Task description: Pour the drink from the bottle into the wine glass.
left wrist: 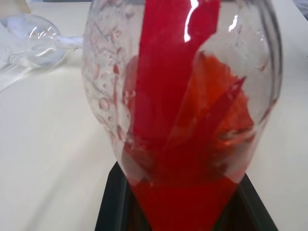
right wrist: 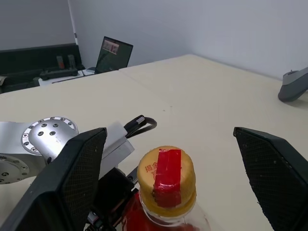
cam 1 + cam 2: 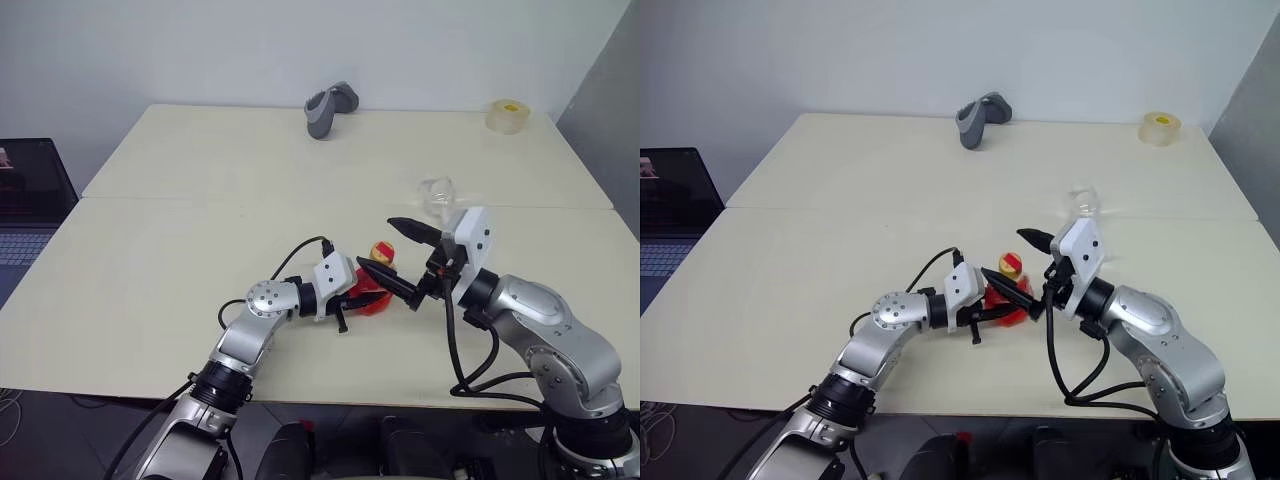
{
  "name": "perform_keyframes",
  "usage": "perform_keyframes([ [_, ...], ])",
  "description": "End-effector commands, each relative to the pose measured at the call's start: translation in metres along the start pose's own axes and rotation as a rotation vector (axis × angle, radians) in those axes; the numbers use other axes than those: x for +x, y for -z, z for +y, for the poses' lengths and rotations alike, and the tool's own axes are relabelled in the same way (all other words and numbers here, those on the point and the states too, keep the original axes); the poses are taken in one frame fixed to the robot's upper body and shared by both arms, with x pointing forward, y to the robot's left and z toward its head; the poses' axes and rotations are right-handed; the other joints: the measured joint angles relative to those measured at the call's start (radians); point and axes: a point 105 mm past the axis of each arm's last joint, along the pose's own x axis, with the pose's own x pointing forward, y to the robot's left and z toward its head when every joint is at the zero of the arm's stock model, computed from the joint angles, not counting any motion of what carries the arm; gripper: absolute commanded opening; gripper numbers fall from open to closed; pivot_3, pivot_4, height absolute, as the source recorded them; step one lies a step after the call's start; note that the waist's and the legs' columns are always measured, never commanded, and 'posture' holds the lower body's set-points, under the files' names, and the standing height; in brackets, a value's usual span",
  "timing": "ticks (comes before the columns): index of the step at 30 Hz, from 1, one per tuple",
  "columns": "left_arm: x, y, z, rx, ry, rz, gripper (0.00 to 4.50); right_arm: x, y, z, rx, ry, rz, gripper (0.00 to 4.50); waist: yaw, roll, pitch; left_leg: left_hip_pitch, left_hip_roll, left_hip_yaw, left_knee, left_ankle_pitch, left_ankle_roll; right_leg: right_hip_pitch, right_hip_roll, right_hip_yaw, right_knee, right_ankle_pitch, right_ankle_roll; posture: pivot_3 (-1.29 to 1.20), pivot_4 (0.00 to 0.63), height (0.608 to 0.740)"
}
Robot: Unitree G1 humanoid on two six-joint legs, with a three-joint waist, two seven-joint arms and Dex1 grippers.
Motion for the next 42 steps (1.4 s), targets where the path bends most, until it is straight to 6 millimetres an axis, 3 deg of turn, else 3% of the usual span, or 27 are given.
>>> perform_keyframes([
  [1, 0.001, -0.007, -0.002, 0.016, 0.007, -0.019, 0.74, -0.001, -0.004, -0.002, -0.081, 0.018, -0.017, 4.5, 0.0, 0.0, 0.0, 0.0, 0.0, 0.0, 0.0, 0.0, 0.0, 0.0, 0.0, 0.0, 0.0, 0.0, 0.0, 0.0, 0.15, 0.74],
  [9, 0.0, -0.006, -0.002, 0.017, 0.009, -0.017, 0.74, -0.002, -0.005, -0.004, -0.079, 0.029, -0.025, 4.5, 0.0, 0.0, 0.0, 0.0, 0.0, 0.0, 0.0, 0.0, 0.0, 0.0, 0.0, 0.0, 0.0, 0.0, 0.0, 0.0, 0.15, 0.74],
  [12, 0.0, -0.006, -0.003, 0.017, 0.01, -0.016, 0.74, -0.002, -0.006, -0.002, -0.091, 0.02, -0.027, 3.92, 0.0, 0.0, 0.0, 0.0, 0.0, 0.0, 0.0, 0.0, 0.0, 0.0, 0.0, 0.0, 0.0, 0.0, 0.0, 0.0, 0.15, 0.74],
  [20, 0.0, -0.006, -0.002, 0.018, 0.01, -0.015, 0.74, -0.002, -0.008, 0.006, -0.105, -0.023, -0.027, 1.2, 0.0, 0.0, 0.0, 0.0, 0.0, 0.0, 0.0, 0.0, 0.0, 0.0, 0.0, 0.0, 0.0, 0.0, 0.0, 0.0, 0.15, 0.74],
  [26, 0.0, -0.006, -0.002, 0.019, 0.009, -0.016, 0.74, -0.002, -0.011, 0.006, 0.004, -0.023, -0.065, 1.19, 0.0, 0.0, 0.0, 0.0, 0.0, 0.0, 0.0, 0.0, 0.0, 0.0, 0.0, 0.0, 0.0, 0.0, 0.0, 0.0, 0.15, 0.74],
  [32, 0.0, -0.007, -0.002, 0.021, 0.006, -0.02, 0.74, -0.008, -0.017, 0.012, 0.26, -0.079, -0.104, 1.19, 0.0, 0.0, 0.0, 0.0, 0.0, 0.0, 0.0, 0.0, 0.0, 0.0, 0.0, 0.0, 0.0, 0.0, 0.0, 0.0, 0.15, 0.74],
  [42, 0.0, -0.007, 0.0, 0.019, -0.005, -0.023, 0.74, -0.006, -0.022, 0.011, 0.113, -0.059, -0.087, 1.18, 0.0, 0.0, 0.0, 0.0, 0.0, 0.0, 0.0, 0.0, 0.0, 0.0, 0.0, 0.0, 0.0, 0.0, 0.0, 0.0, 0.15, 0.74],
])
